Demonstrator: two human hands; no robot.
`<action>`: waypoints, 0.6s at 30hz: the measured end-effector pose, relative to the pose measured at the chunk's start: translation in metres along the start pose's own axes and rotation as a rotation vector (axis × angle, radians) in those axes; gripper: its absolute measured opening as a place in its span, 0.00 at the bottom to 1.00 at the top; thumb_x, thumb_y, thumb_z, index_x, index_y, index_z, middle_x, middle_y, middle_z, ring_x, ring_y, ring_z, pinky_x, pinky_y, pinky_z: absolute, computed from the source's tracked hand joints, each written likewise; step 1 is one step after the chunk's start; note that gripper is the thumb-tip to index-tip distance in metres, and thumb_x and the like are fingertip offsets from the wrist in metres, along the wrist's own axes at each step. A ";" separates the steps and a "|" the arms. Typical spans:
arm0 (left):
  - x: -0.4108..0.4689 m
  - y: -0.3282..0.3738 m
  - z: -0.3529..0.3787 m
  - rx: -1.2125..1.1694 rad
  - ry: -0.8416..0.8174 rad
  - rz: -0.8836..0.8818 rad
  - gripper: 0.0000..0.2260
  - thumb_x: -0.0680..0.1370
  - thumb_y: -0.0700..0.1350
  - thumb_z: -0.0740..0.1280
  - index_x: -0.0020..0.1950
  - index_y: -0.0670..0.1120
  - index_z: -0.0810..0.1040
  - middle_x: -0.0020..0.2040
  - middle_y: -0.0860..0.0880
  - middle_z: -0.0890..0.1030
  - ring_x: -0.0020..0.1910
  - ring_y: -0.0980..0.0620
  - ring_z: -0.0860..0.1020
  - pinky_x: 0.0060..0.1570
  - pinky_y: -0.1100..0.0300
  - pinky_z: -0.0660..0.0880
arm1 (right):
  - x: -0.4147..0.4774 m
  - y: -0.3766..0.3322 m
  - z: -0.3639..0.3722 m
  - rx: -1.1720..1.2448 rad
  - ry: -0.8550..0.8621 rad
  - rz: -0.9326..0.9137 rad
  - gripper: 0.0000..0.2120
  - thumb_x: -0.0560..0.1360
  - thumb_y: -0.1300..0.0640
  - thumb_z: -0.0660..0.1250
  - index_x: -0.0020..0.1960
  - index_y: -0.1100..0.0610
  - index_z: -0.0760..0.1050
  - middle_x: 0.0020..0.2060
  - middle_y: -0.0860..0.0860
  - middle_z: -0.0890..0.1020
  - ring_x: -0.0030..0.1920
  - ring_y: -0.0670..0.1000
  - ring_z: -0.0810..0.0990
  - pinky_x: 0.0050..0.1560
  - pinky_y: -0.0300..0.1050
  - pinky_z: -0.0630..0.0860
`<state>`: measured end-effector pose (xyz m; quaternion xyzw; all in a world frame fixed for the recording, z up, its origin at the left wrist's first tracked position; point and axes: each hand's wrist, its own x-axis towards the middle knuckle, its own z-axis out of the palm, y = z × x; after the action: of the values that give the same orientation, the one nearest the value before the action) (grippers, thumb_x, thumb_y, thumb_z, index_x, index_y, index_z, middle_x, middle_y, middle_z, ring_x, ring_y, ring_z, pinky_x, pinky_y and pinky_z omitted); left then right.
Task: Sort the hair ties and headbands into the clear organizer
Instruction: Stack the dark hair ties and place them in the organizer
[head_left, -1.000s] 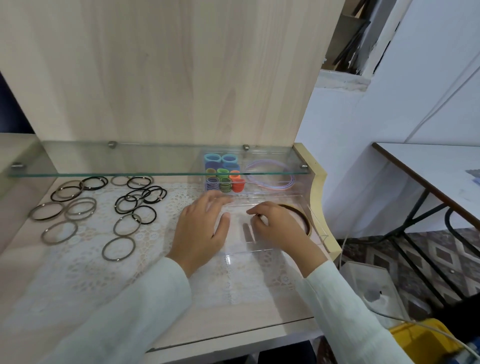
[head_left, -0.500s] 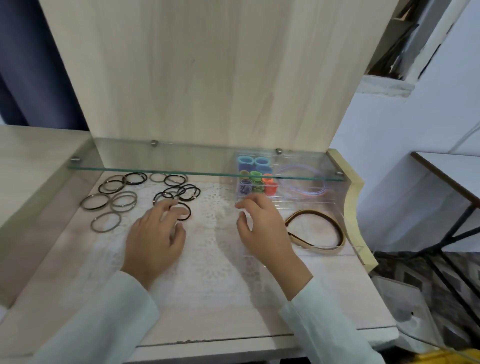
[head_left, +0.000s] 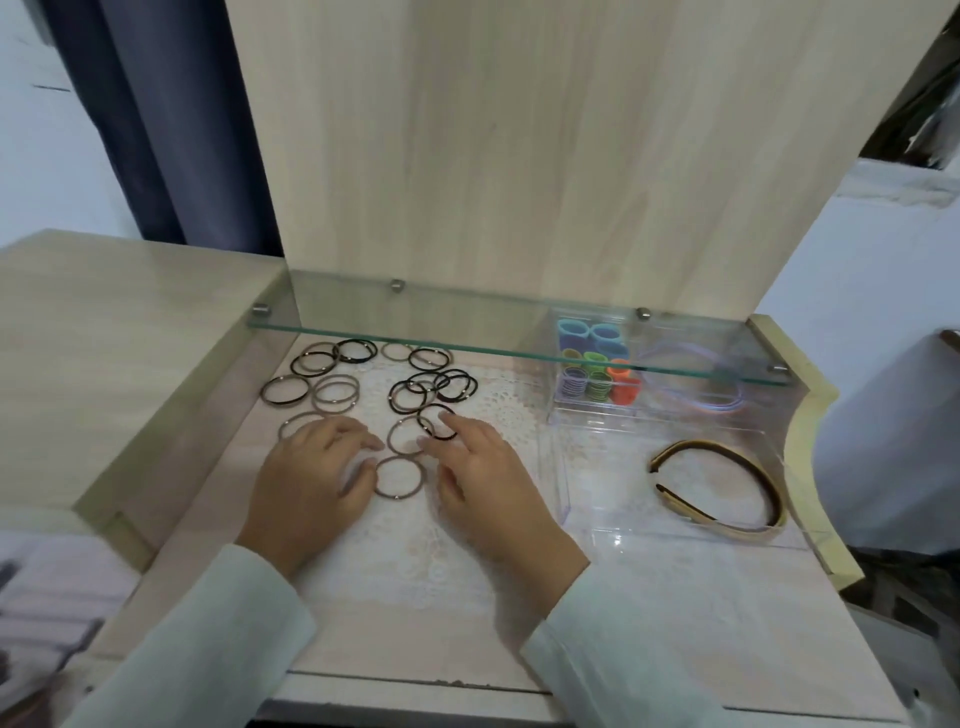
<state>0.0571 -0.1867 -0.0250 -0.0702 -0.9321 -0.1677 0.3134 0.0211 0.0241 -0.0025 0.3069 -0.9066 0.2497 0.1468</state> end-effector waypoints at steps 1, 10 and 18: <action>0.000 0.000 0.001 -0.017 -0.021 0.002 0.09 0.73 0.49 0.66 0.50 0.51 0.83 0.52 0.52 0.81 0.49 0.46 0.80 0.47 0.51 0.76 | 0.001 -0.001 0.004 0.004 -0.018 -0.003 0.18 0.75 0.58 0.61 0.62 0.51 0.78 0.66 0.54 0.74 0.66 0.56 0.71 0.63 0.51 0.72; 0.001 0.005 -0.003 -0.171 -0.166 -0.009 0.09 0.74 0.49 0.65 0.51 0.53 0.81 0.52 0.57 0.79 0.51 0.52 0.78 0.50 0.48 0.75 | 0.007 0.019 0.021 0.004 0.061 0.165 0.20 0.75 0.50 0.54 0.55 0.55 0.81 0.59 0.52 0.80 0.64 0.57 0.75 0.66 0.57 0.69; 0.003 0.007 -0.001 0.007 -0.137 -0.156 0.15 0.77 0.56 0.61 0.57 0.53 0.82 0.57 0.52 0.80 0.56 0.49 0.79 0.53 0.49 0.75 | 0.020 0.019 0.020 -0.019 0.197 0.265 0.07 0.74 0.53 0.67 0.45 0.56 0.79 0.45 0.50 0.80 0.49 0.53 0.76 0.49 0.51 0.75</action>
<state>0.0566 -0.1809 -0.0203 -0.0075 -0.9546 -0.1831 0.2350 -0.0080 0.0166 -0.0179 0.1573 -0.9227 0.2871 0.2035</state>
